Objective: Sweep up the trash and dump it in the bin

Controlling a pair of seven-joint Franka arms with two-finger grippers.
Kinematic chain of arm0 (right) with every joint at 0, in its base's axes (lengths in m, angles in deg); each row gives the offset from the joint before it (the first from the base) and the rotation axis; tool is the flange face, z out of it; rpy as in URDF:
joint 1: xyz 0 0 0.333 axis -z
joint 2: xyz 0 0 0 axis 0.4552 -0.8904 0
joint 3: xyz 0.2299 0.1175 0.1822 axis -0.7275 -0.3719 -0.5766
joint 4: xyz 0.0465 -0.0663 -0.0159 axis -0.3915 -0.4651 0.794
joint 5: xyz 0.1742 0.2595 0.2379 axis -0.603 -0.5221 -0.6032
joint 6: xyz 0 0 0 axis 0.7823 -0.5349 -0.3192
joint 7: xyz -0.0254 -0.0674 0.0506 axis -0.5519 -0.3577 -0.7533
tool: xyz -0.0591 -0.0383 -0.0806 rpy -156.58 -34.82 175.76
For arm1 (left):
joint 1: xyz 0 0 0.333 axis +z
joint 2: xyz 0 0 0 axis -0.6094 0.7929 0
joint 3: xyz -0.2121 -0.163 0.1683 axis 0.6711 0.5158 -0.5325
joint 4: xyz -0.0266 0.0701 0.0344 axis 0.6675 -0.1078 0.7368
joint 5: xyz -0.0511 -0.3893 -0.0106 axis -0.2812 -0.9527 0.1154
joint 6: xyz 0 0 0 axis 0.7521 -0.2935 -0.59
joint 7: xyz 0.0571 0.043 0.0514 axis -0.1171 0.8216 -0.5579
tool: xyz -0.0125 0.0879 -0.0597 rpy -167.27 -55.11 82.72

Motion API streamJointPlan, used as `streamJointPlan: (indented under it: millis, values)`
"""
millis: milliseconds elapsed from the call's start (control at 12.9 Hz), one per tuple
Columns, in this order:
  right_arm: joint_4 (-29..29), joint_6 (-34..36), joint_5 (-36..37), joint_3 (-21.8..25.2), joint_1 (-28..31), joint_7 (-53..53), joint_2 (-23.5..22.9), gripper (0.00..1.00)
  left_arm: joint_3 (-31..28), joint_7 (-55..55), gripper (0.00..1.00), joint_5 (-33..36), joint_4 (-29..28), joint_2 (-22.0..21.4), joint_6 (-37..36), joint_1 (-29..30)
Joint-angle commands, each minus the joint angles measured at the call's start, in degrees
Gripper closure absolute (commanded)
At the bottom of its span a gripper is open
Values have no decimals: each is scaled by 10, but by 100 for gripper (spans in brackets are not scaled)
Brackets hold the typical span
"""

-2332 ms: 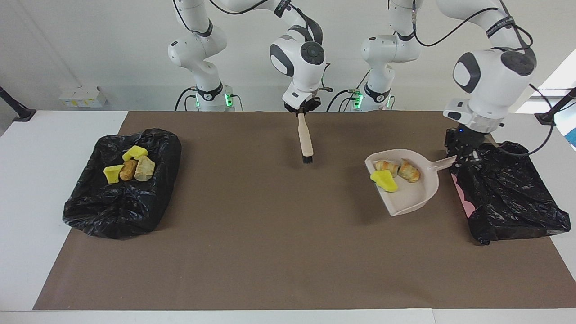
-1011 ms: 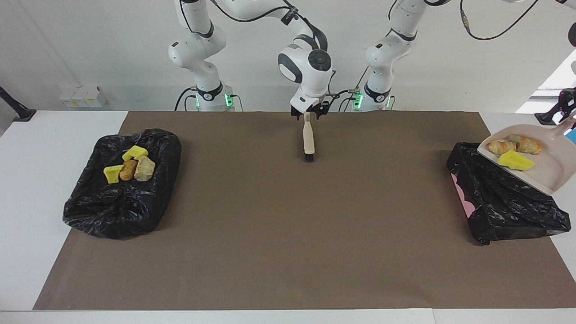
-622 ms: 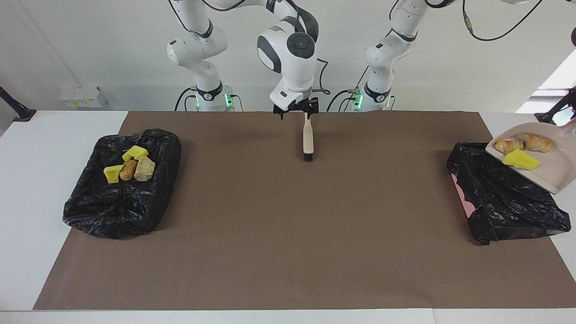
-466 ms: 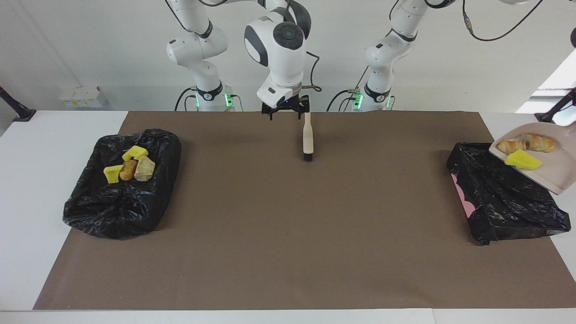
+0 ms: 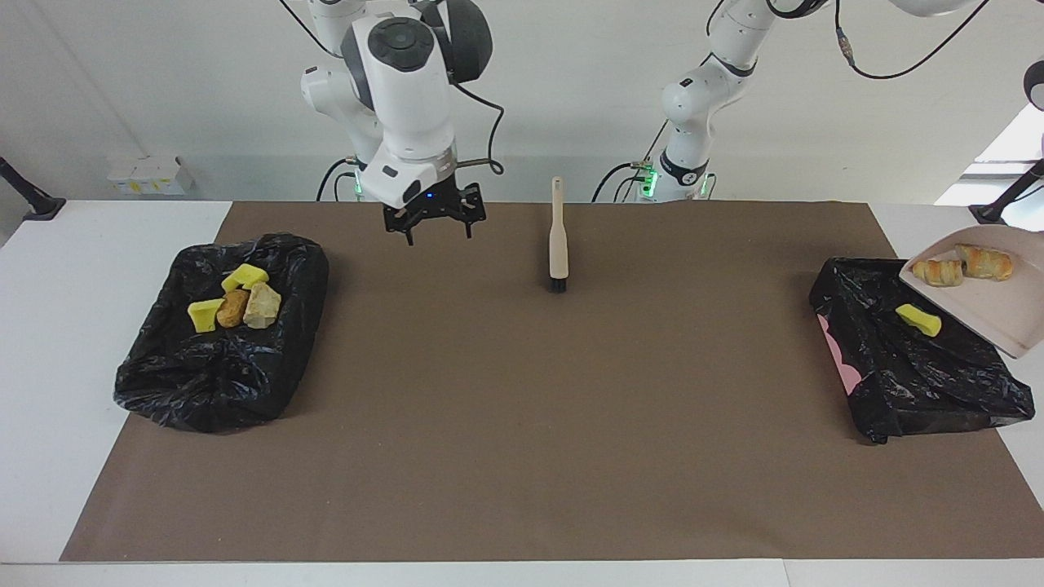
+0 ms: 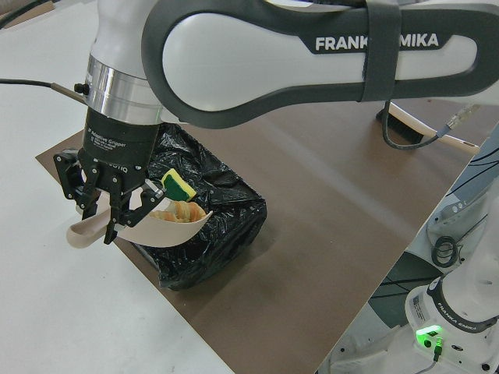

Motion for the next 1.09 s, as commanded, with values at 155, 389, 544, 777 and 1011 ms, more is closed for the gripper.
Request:
streamJointPlan:
  millis: [155, 389, 544, 777, 1011]
  values:
    - [16, 16, 15, 18, 67, -69, 10, 0, -5, -34, 100, 99, 1, -3, -20, -44]
    - [16, 18, 14, 80, 62, -79, 34, 0, -5, -71, 100, 164, 2, -11, -66, -84]
    - [17, 37, 2, 104, 68, -82, 36, 0, -5, -70, 100, 177, 2, -29, -82, -98]
    - [33, 50, -12, 116, 77, -81, 41, 0, -4, -71, 100, 222, 3, -52, -110, -117]
    - [33, 49, -24, 115, 76, -77, 43, 0, -2, -71, 100, 232, 6, -60, -119, -131]
